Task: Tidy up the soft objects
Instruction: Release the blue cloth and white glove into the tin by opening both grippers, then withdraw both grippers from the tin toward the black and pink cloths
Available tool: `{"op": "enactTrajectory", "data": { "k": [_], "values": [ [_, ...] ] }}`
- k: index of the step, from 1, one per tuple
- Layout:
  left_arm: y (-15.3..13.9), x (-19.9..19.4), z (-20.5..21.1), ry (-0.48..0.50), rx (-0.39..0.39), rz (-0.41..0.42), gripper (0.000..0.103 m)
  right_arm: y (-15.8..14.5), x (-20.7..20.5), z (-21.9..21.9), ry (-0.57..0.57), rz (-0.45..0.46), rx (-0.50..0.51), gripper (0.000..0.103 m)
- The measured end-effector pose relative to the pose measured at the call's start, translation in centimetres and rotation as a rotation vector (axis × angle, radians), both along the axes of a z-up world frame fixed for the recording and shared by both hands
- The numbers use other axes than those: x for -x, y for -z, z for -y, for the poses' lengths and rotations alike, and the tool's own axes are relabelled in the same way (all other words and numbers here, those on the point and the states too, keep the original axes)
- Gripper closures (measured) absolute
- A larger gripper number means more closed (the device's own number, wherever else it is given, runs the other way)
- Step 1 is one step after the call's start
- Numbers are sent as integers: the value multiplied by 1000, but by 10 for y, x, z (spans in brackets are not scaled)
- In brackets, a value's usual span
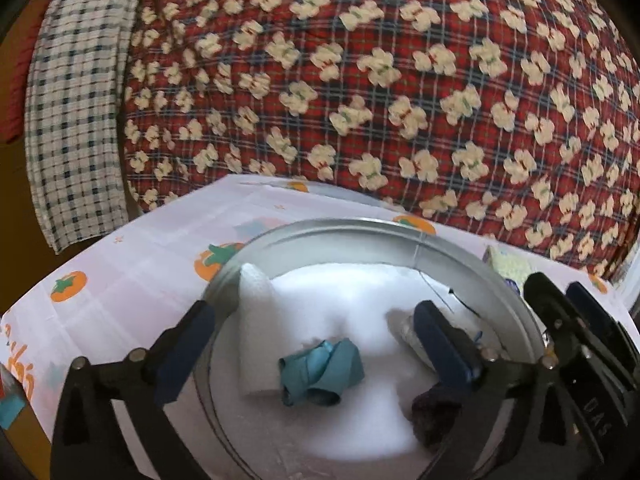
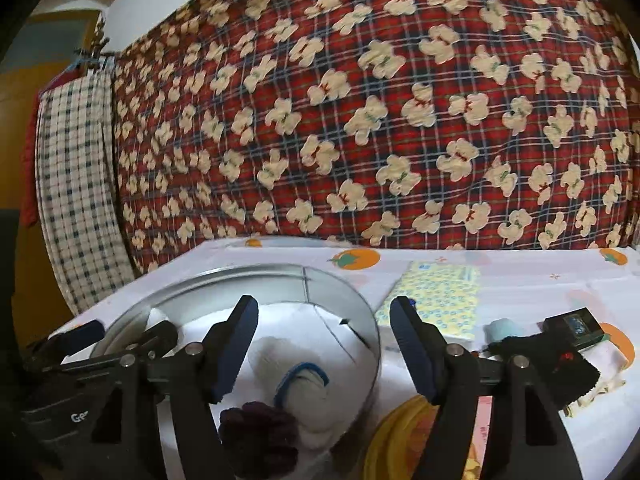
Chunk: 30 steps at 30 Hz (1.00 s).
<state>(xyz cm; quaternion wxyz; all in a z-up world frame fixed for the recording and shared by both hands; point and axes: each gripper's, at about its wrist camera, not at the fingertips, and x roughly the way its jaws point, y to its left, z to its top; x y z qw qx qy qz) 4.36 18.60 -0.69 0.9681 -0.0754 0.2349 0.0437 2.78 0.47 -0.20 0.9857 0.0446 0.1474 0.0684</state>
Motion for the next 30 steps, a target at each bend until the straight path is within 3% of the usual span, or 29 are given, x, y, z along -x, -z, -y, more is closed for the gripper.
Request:
{"op": "enactTrajectory", "data": {
  "k": [15, 30],
  "values": [
    [-5, 17, 8, -43, -53, 78, 1, -6, 17, 7, 98, 92, 43, 18],
    [-2, 25, 27, -36, -105, 101, 1, -6, 23, 22, 122, 90, 17, 18]
  ]
}}
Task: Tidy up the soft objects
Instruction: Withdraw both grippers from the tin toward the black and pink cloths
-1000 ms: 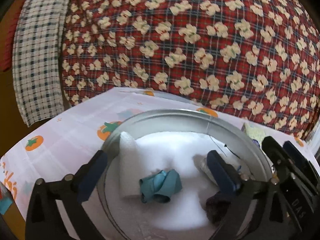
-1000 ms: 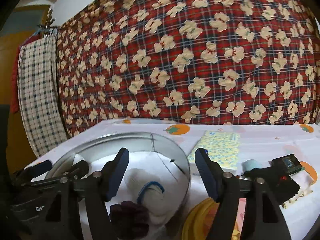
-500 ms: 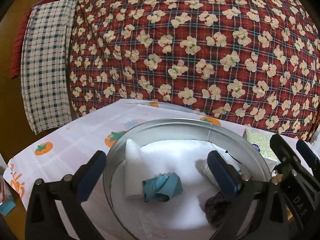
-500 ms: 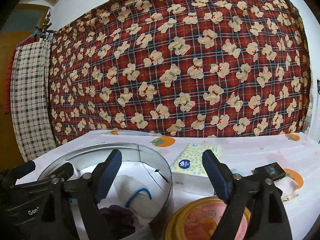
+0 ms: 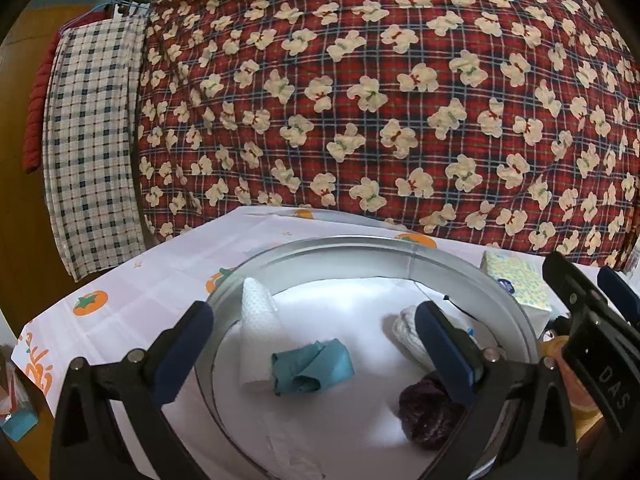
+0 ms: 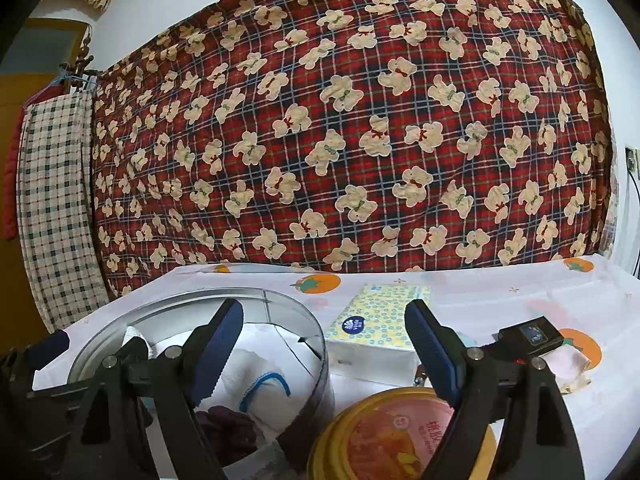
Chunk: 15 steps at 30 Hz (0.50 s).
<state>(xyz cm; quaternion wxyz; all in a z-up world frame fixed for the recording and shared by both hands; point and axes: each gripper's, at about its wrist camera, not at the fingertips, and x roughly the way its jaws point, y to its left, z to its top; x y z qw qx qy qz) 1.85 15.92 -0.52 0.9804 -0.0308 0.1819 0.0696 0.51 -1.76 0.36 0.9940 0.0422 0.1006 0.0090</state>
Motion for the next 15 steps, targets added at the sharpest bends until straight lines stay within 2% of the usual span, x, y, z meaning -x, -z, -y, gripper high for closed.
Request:
{"op": "enactTrajectory", "data": {
  "k": [15],
  "values": [
    [0, 9, 26, 43, -16, 4, 1, -1, 12, 22, 32, 9, 8, 18]
  ]
}}
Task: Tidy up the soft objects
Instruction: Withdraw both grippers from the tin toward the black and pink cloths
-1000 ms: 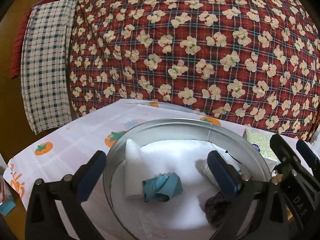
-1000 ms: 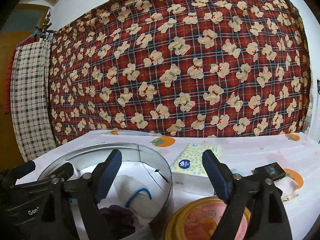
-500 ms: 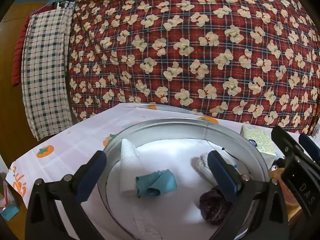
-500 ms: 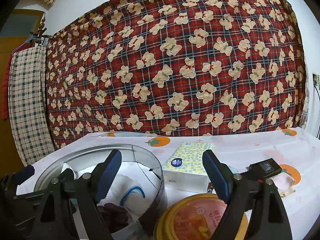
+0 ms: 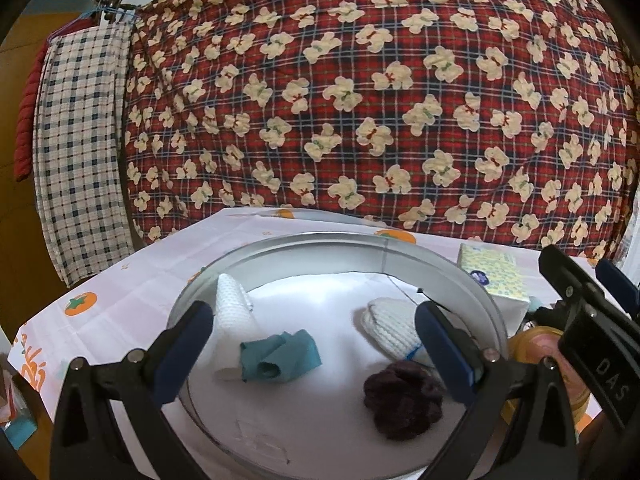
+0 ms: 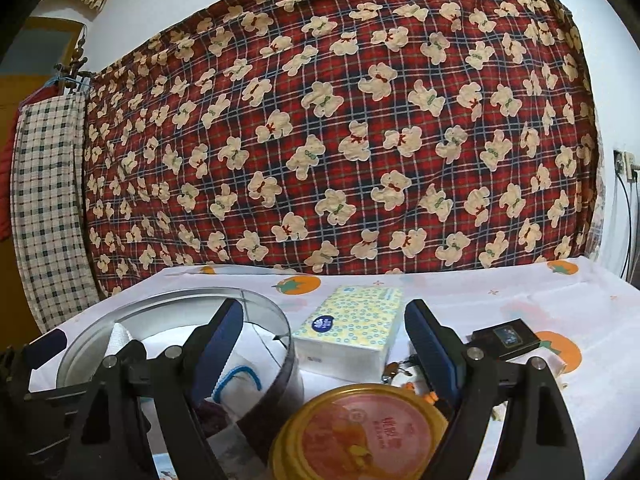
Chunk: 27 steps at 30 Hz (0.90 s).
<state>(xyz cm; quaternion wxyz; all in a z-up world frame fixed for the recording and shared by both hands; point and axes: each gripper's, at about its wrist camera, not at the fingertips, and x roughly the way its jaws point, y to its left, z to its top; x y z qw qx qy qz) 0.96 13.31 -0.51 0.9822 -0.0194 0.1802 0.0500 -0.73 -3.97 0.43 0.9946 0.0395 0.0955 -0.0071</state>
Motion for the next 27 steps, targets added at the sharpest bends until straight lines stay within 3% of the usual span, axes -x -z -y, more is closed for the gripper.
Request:
{"op": "enactTrajectory", "data": {
  "k": [15, 27],
  "values": [
    [0, 7, 34, 65, 1, -9, 1, -2, 15, 32, 40, 22, -3, 18],
    [1, 12, 69, 124, -8, -18, 1, -2, 28, 85, 117, 10, -23, 18]
  ]
}}
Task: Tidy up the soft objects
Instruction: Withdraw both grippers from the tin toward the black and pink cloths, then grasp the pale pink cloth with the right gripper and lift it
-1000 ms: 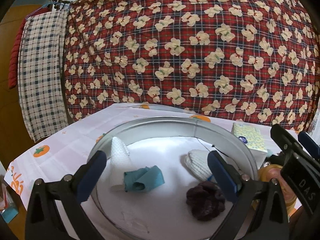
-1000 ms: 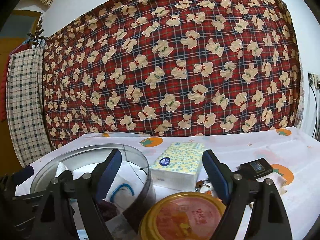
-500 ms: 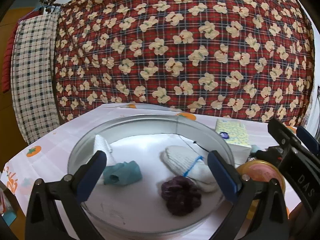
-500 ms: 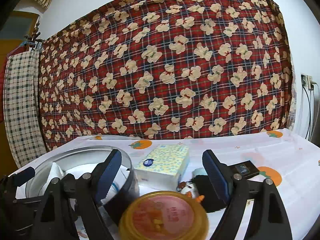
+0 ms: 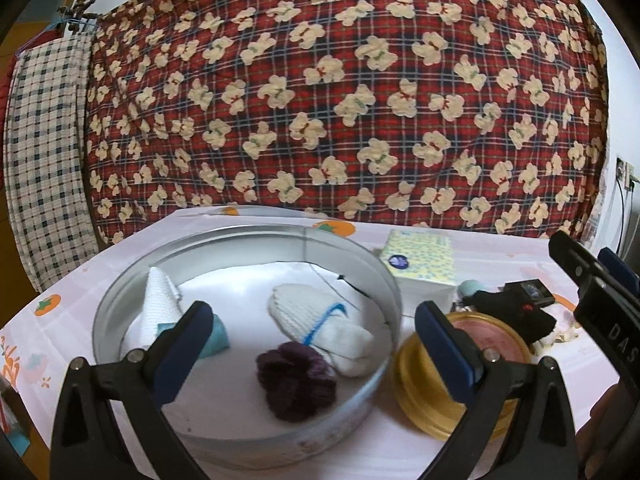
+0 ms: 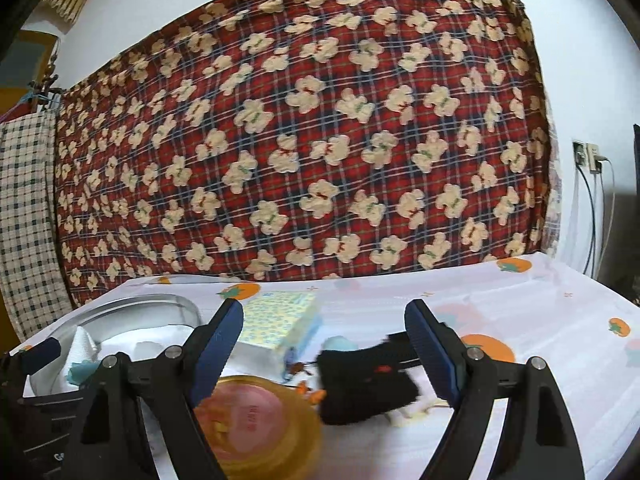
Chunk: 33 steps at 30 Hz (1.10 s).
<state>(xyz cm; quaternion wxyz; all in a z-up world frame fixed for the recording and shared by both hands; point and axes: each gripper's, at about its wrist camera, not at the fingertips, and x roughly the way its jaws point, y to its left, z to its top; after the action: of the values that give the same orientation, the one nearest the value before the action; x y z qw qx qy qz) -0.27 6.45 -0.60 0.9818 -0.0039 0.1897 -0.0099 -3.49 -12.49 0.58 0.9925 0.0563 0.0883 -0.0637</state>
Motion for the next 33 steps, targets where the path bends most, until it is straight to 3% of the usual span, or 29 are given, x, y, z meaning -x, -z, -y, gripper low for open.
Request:
{"op": "enactTrajectory", "data": {
  "k": [24, 33],
  "values": [
    [-3, 17, 65, 127, -10, 12, 1, 4, 27, 123, 206, -75, -20, 18],
    [-2, 28, 94, 205, -41, 19, 1, 13, 10, 157, 140, -227, -85, 18]
  ]
}}
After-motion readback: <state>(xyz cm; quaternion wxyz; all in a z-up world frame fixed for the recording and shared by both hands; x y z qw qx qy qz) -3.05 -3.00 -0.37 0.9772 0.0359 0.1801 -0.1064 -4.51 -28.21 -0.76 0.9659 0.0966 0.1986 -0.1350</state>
